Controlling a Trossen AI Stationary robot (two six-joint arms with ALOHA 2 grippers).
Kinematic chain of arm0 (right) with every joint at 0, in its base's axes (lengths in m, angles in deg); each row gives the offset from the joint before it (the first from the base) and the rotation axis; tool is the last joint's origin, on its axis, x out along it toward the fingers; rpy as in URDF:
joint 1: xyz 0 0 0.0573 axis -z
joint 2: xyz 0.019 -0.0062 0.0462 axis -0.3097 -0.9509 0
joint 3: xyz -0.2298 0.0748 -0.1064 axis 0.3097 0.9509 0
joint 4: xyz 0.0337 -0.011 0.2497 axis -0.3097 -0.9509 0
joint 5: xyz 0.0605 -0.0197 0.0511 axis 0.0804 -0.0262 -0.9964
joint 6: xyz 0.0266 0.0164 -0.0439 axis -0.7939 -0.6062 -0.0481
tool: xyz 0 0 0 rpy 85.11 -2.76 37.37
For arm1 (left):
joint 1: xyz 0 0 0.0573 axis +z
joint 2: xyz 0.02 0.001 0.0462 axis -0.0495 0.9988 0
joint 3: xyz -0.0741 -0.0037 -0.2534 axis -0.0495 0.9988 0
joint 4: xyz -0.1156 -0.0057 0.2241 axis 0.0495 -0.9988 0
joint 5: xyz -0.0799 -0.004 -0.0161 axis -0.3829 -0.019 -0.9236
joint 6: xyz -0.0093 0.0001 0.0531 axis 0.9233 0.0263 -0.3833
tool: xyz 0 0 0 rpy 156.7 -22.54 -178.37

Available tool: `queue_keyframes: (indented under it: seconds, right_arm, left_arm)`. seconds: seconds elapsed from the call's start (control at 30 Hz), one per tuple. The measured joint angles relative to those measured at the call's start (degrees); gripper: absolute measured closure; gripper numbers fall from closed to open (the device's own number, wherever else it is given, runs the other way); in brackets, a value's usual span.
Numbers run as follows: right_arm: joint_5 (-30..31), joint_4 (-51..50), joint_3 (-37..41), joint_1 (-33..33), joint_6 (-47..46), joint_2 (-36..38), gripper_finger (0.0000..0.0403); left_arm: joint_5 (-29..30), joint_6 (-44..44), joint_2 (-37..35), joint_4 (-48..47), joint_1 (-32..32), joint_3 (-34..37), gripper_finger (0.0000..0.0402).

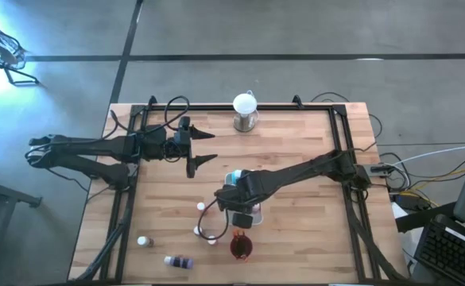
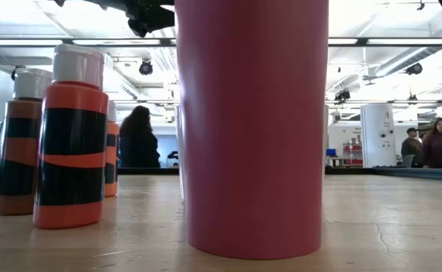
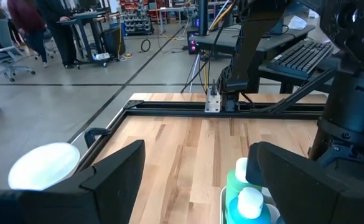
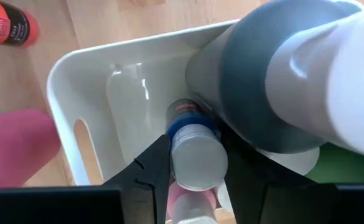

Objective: Pick & Place Paint Supplies
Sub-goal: Put the blue paint bottle into the white bin, then put the orange paint bottle into the white bin

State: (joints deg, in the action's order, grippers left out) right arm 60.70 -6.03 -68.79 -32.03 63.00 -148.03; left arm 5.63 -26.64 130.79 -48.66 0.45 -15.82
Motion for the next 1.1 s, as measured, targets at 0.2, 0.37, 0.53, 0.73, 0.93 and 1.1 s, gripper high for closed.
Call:
queue_keyframes:
  seconds: [0.2,0.37,0.53,0.73,0.93,1.1]
  right_arm:
    - [0.0,0.1,0.1,0.0,0.5,0.0,0.0285]
    - [0.3,0.1,0.2,0.0,0.9,0.0,0.0234]
    - [0.5,0.3,0.0,0.0,1.0,0.0,0.0201]
    - [0.6,-0.7,-1.6,0.0,1.5,0.1,0.0196]
    - [0.8,-2.9,-2.9,-0.1,1.7,2.9,0.0215]
    - [4.8,-3.4,-2.7,-1.1,0.0,7.7,0.0238]
  left_arm:
    - [0.0,0.3,0.0,0.2,0.0,0.0,0.0087]
    - [0.0,0.3,0.0,0.2,0.0,0.0,0.0087]
    - [0.0,-0.1,0.0,0.3,0.0,0.0,0.0087]
    - [0.0,-0.3,0.0,0.3,0.0,0.0,0.0087]
    - [0.0,-0.4,0.0,0.2,0.0,0.0,0.0087]
    - [0.0,-0.4,0.0,0.1,0.0,0.0,0.0087]
